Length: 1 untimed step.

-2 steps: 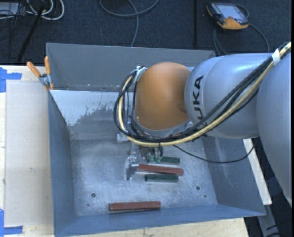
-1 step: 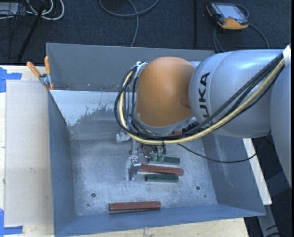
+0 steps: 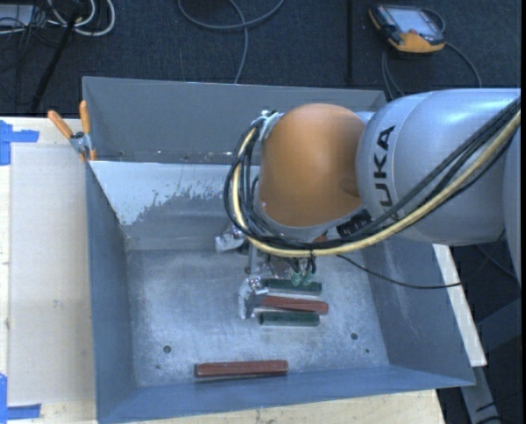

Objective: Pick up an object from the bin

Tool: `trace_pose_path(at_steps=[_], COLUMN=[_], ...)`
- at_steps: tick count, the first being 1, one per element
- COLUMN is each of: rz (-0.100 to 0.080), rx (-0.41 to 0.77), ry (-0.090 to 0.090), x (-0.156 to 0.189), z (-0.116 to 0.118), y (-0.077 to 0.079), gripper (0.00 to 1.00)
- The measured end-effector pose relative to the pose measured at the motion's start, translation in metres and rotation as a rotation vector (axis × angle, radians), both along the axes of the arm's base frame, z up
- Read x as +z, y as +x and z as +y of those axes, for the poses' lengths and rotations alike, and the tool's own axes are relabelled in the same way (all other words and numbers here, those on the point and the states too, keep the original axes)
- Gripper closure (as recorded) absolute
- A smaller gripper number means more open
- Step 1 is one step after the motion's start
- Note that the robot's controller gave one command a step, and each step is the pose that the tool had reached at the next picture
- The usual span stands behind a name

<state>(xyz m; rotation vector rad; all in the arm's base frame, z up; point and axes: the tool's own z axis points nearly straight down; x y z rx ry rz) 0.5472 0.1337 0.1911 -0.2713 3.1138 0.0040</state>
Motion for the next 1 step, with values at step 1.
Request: trace_pose_path(at_steps=[1], rz=[0.014], rx=[-0.046], ry=[-0.003], x=[-0.0621], z=[-0.0292], y=[0.0116], gripper=[0.00])
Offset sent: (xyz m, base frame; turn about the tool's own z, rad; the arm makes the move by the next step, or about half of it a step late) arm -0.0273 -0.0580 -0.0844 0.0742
